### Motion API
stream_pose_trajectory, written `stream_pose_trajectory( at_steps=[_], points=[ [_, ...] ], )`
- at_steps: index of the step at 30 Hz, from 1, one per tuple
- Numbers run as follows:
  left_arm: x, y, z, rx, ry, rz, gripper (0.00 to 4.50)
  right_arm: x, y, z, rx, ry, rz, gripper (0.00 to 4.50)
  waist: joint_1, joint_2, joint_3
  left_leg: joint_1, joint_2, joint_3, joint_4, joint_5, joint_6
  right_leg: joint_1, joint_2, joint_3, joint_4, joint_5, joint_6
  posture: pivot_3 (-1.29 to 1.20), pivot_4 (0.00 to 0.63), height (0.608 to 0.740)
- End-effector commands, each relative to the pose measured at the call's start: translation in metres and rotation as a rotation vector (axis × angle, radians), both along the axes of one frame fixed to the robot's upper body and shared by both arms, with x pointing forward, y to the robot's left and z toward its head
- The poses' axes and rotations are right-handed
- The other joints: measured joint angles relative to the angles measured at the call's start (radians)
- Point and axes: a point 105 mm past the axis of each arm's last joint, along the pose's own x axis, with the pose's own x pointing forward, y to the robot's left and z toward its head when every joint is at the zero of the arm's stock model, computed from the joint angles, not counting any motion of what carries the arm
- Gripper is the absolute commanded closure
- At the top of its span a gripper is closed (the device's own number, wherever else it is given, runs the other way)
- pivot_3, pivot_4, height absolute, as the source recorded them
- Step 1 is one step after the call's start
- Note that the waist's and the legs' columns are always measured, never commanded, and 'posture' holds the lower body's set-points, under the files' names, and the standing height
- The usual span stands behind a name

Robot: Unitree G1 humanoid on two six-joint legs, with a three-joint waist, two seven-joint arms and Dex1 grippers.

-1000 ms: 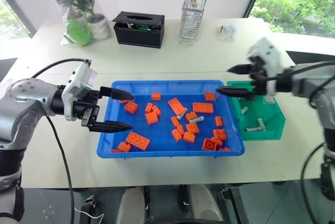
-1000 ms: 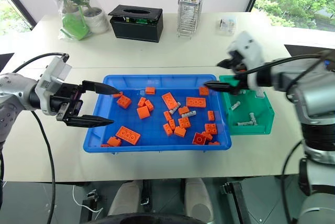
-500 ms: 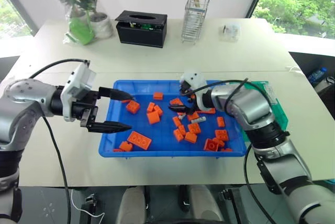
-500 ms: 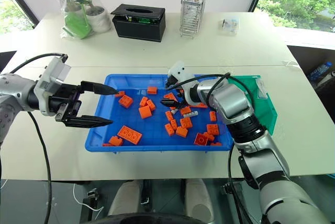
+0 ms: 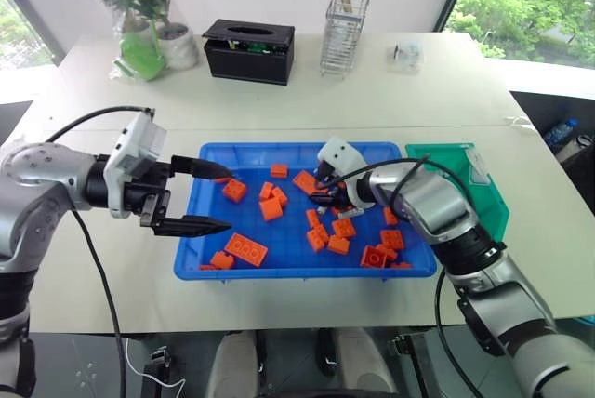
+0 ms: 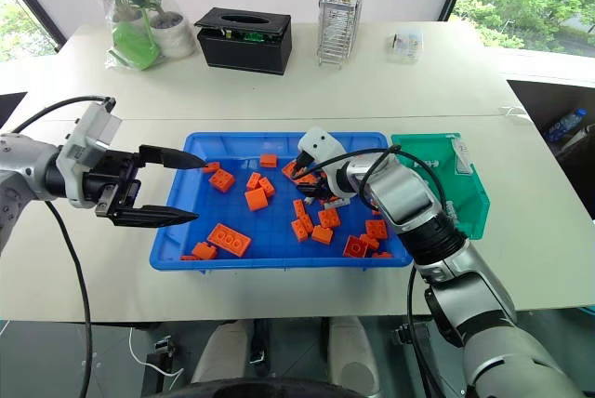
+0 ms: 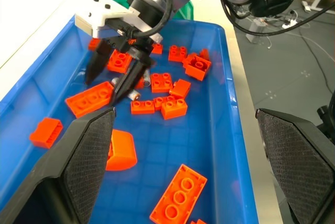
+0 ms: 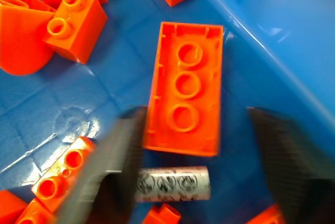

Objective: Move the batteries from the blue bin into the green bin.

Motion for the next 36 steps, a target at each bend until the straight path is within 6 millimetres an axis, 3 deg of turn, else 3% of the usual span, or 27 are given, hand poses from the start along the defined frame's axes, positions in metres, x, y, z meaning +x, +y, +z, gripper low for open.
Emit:
stream_pose_trajectory(
  at_steps=[1, 9, 13, 15, 19, 23, 29, 36],
  points=[
    [0.000, -0.002, 0.011, -0.006, -0.052, -0.019, 0.00, -0.003, 0.024, 0.024, 0.061, -0.076, 0.106, 3.20, 0.000, 0.000, 0.000, 0.000, 0.000, 0.000, 0.000, 0.000, 0.000, 0.000, 0.000, 0.000, 0.000, 0.000, 0.000, 0.00, 0.150, 0.736],
    [0.004, -0.004, 0.013, -0.013, -0.062, -0.026, 0.00, -0.010, 0.076, 0.043, 0.123, -0.124, 0.288, 3.27, -0.001, 0.000, 0.000, 0.000, 0.000, -0.001, 0.000, 0.000, 0.000, 0.000, 0.001, 0.000, 0.001, 0.001, 0.002, 0.00, 0.150, 0.736],
    [0.005, -0.005, 0.013, -0.015, -0.066, -0.027, 0.00, -0.019, 0.089, 0.039, 0.121, -0.093, 0.387, 3.27, 0.001, 0.000, 0.000, 0.000, 0.000, -0.001, 0.000, 0.000, 0.000, 0.000, 0.000, 0.000, 0.000, 0.001, 0.002, 0.00, 0.150, 0.736],
    [0.005, -0.006, 0.013, -0.017, -0.067, -0.029, 0.00, -0.019, 0.090, 0.033, 0.081, -0.093, 0.413, 2.23, 0.000, 0.000, 0.000, 0.000, 0.000, 0.000, 0.000, 0.000, 0.000, 0.000, 0.000, 0.000, 0.000, 0.001, 0.002, 0.00, 0.150, 0.736],
    [0.003, -0.007, 0.013, -0.019, -0.069, -0.030, 0.00, -0.014, 0.072, 0.049, 0.040, -0.130, 0.437, 0.38, 0.002, 0.000, 0.000, 0.000, 0.000, -0.001, 0.000, 0.000, 0.000, 0.000, 0.000, 0.000, 0.001, 0.001, 0.002, 0.00, 0.150, 0.736],
    [0.002, -0.007, 0.012, -0.018, -0.069, -0.029, 0.00, -0.012, 0.029, 0.063, -0.036, -0.136, 0.430, 0.38, 0.005, 0.000, 0.000, 0.000, 0.000, 0.000, 0.000, 0.000, 0.000, 0.000, 0.000, 0.000, 0.000, 0.001, 0.002, 0.00, 0.150, 0.736],
    [0.003, -0.007, 0.009, -0.025, -0.065, -0.027, 0.00, -0.018, -0.023, 0.046, -0.192, -0.133, 0.477, 0.38, -0.001, 0.000, 0.000, 0.000, 0.000, -0.001, -0.001, 0.000, 0.000, 0.000, 0.001, 0.000, 0.000, 0.001, 0.001, 0.00, 0.150, 0.736],
    [0.006, -0.008, 0.014, -0.028, -0.075, -0.031, 0.00, -0.011, -0.029, 0.028, -0.235, -0.147, 0.507, 0.38, -0.001, 0.000, 0.000, 0.001, 0.000, -0.001, -0.001, 0.000, 0.000, 0.000, 0.001, 0.000, 0.000, 0.001, 0.002, 0.00, 0.150, 0.736]
  ],
)
